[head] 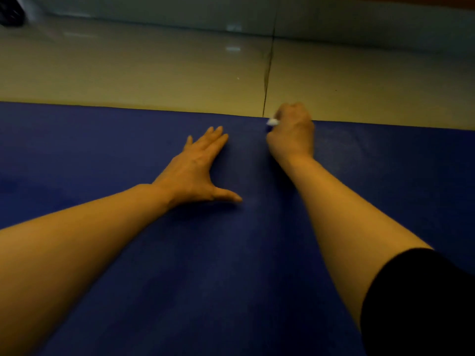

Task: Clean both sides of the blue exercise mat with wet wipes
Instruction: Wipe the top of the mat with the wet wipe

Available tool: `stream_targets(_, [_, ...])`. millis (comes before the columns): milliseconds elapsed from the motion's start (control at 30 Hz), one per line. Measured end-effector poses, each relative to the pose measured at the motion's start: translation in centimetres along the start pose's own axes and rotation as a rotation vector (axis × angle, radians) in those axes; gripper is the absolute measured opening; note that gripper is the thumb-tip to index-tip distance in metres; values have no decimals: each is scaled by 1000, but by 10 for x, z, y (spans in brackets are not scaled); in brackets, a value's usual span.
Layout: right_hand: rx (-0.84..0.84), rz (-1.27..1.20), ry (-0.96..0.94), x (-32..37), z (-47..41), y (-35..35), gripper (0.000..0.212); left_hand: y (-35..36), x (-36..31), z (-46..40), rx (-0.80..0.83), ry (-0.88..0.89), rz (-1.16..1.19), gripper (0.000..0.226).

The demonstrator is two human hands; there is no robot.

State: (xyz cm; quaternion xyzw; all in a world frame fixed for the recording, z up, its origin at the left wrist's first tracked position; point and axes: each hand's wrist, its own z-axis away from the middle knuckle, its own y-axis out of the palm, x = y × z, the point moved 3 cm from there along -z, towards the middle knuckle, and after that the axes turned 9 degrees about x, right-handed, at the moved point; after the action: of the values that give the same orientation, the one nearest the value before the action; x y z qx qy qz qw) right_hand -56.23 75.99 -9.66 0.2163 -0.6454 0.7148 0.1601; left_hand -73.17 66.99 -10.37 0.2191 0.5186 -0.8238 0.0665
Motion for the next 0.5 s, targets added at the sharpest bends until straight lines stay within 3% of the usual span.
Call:
stream_targets(133, [-79, 5, 134, 3, 7, 5, 16, -4, 25, 13, 128, -152, -131, 140])
stream_targets(367, [87, -35, -67, 64, 0, 36, 17, -1, 25, 9, 115, -154, -112, 139])
stream_targets(500, [-90, 22, 78, 12, 7, 4, 16, 0, 26, 9, 124, -150, -112, 138])
